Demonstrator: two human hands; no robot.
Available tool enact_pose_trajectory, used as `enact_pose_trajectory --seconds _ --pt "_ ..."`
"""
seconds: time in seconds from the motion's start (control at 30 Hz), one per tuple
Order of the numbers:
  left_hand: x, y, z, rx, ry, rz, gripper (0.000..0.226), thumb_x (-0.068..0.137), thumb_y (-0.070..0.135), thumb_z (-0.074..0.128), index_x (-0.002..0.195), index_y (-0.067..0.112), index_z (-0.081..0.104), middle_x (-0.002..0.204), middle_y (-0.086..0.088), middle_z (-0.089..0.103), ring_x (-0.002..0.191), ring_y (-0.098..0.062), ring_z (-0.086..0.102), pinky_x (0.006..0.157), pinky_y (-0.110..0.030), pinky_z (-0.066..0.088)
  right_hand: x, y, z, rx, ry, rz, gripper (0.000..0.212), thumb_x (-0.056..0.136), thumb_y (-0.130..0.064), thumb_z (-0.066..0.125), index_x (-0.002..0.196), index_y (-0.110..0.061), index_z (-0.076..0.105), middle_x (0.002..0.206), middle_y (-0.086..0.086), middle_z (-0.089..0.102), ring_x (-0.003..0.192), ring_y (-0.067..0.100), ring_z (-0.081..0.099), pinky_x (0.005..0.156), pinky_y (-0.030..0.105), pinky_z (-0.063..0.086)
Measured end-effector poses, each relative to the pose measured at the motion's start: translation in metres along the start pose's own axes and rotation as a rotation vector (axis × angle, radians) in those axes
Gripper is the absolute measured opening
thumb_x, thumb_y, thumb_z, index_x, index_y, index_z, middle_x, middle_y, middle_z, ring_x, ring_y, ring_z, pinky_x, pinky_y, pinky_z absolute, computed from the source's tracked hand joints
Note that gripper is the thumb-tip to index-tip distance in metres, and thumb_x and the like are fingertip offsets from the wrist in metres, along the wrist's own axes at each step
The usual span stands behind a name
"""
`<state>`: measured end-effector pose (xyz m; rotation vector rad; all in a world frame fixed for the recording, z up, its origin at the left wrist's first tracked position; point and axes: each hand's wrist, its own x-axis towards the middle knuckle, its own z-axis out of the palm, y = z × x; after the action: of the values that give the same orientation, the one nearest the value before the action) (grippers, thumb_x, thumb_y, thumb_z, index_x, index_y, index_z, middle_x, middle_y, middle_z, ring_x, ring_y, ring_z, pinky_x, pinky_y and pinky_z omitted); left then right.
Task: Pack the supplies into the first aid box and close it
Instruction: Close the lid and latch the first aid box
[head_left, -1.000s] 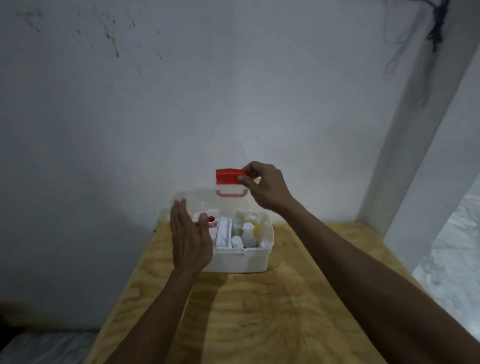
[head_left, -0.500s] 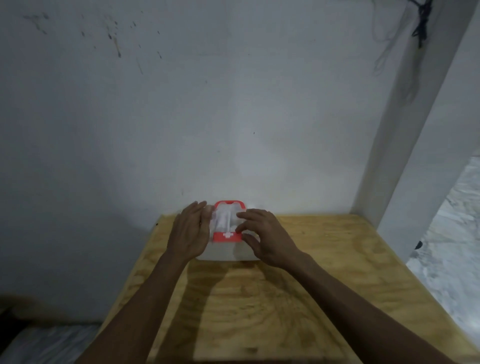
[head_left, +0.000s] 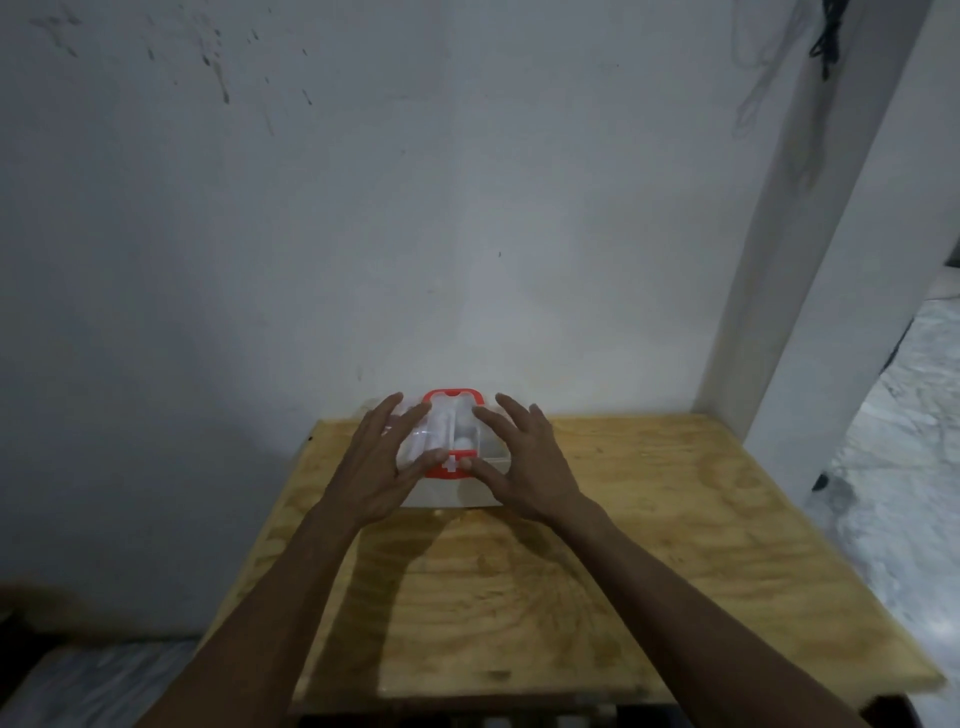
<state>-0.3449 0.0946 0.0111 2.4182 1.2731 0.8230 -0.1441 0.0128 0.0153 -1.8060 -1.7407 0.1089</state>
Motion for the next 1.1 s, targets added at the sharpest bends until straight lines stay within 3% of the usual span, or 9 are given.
enact_pose_trajectory --seconds 0.2,0.33,0.47,0.53,0.77,0.97,1.1 --pt "-0.006 -0.006 0.006 -0.011 0.014 0.041 0.099 0.068 0.091 0.031 0.149 0.033 0.031 0.161 -0.001 0.020 0.142 -0.026 0.031 0.111 -0.049 0.034 -0.008 -0.002 0.012 0.061 0.073 0.014 0.071 0.083 -0.070 0.049 0.145 -0.040 0.034 0.161 -0.005 0.019 0.149 0.025 0.014 0.121 0.054 0.009" --pt "-0.007 -0.004 0.004 -0.014 0.016 0.037 0.101 0.067 0.092 0.030 0.148 0.032 0.033 0.161 -0.003 0.023 0.142 -0.027 0.032 0.111 -0.049 0.034 -0.007 -0.001 0.014 0.054 0.067 0.012 0.074 0.081 -0.075 0.042 0.145 -0.040 0.033 0.162 -0.005 0.019 0.149 0.026 0.016 0.120 0.057 0.012" --pt "-0.010 0.000 0.002 0.014 0.001 0.076 0.086 0.071 0.083 0.038 0.146 0.041 0.029 0.161 -0.005 0.023 0.142 -0.029 0.034 0.108 -0.052 0.040 -0.008 -0.001 0.012 0.068 0.048 0.024 0.075 0.082 -0.075 0.043 0.147 -0.042 0.029 0.163 -0.006 0.014 0.148 0.024 0.019 0.119 0.056 0.017" --pt "-0.005 0.001 -0.002 0.001 -0.018 0.049 0.094 0.070 0.087 0.036 0.147 0.035 0.032 0.161 -0.006 0.022 0.141 -0.029 0.034 0.107 -0.051 0.042 -0.004 -0.001 0.011 0.078 0.038 0.029 0.073 0.083 -0.072 0.046 0.147 -0.041 0.030 0.163 -0.006 0.014 0.148 0.024 0.021 0.118 0.057 0.021" --pt "0.024 -0.004 0.000 -0.010 -0.050 0.023 0.078 0.083 0.049 0.063 0.149 0.026 0.030 0.162 -0.006 0.018 0.143 -0.030 0.031 0.108 -0.048 0.039 0.026 0.008 0.018 0.062 0.046 0.031 0.071 0.084 -0.070 0.048 0.147 -0.039 0.032 0.162 -0.005 0.016 0.146 0.024 0.024 0.117 0.056 0.025" --pt "0.048 -0.009 0.004 0.007 -0.061 0.010 0.075 0.086 0.041 0.064 0.150 0.025 0.028 0.163 -0.007 0.014 0.144 -0.031 0.029 0.110 -0.049 0.039 0.052 0.018 0.024 0.060 0.041 0.030 0.069 0.087 -0.066 0.052 0.147 -0.038 0.033 0.162 -0.004 0.017 0.146 0.024 0.025 0.117 0.056 0.025" --pt "0.056 -0.010 0.007 0.005 -0.065 -0.016 0.075 0.086 0.046 0.061 0.150 0.026 0.028 0.163 -0.007 0.014 0.145 -0.031 0.027 0.111 -0.049 0.035 0.062 0.023 0.026 0.065 0.039 0.019 0.068 0.087 -0.064 0.053 0.146 -0.037 0.033 0.162 -0.004 0.017 0.146 0.024 0.025 0.117 0.056 0.026"
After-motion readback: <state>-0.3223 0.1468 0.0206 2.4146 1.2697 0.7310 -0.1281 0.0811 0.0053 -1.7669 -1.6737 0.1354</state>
